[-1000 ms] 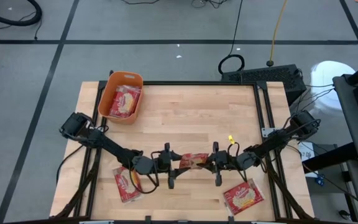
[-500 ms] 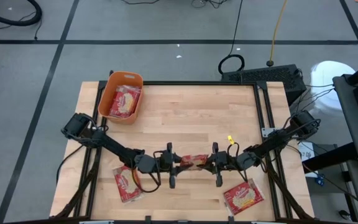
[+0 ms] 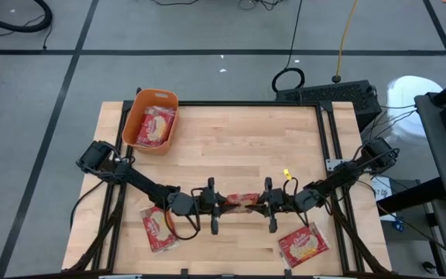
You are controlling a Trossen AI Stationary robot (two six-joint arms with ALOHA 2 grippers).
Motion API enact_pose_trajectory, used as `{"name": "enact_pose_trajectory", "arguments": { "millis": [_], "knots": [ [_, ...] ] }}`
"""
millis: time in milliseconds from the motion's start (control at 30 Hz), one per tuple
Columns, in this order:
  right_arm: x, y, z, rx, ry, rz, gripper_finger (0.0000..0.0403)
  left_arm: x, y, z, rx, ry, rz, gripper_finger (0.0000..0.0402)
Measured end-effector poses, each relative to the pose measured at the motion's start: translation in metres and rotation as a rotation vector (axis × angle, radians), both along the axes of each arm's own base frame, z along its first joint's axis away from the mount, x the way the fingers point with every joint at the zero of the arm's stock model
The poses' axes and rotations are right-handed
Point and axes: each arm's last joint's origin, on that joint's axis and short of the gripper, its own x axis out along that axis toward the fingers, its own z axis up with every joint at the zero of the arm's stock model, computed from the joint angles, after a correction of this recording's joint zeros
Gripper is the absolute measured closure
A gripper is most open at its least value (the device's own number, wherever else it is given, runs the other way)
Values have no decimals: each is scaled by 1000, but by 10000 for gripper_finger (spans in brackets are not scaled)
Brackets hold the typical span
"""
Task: Sort popcorn bags into baskets
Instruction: Put the red popcorn bag into the orange bin
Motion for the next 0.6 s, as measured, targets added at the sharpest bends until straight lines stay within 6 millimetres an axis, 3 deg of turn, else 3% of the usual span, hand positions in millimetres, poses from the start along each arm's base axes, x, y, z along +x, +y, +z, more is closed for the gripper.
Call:
{"name": "enact_pose_trajectory", "arguments": {
  "millis": [133, 433, 600],
  "knots": [
    [0, 0, 2, 10, -18, -4, 341, 0, 0, 0, 0, -2, -1, 378],
    [0, -1, 1, 6, -11, -30, 223, 0, -2, 0, 3, 2, -38, 373],
    [-13, -8, 0, 13, -13, -30, 172, -2, -1, 5, 1, -3, -44, 381]
  ]
}}
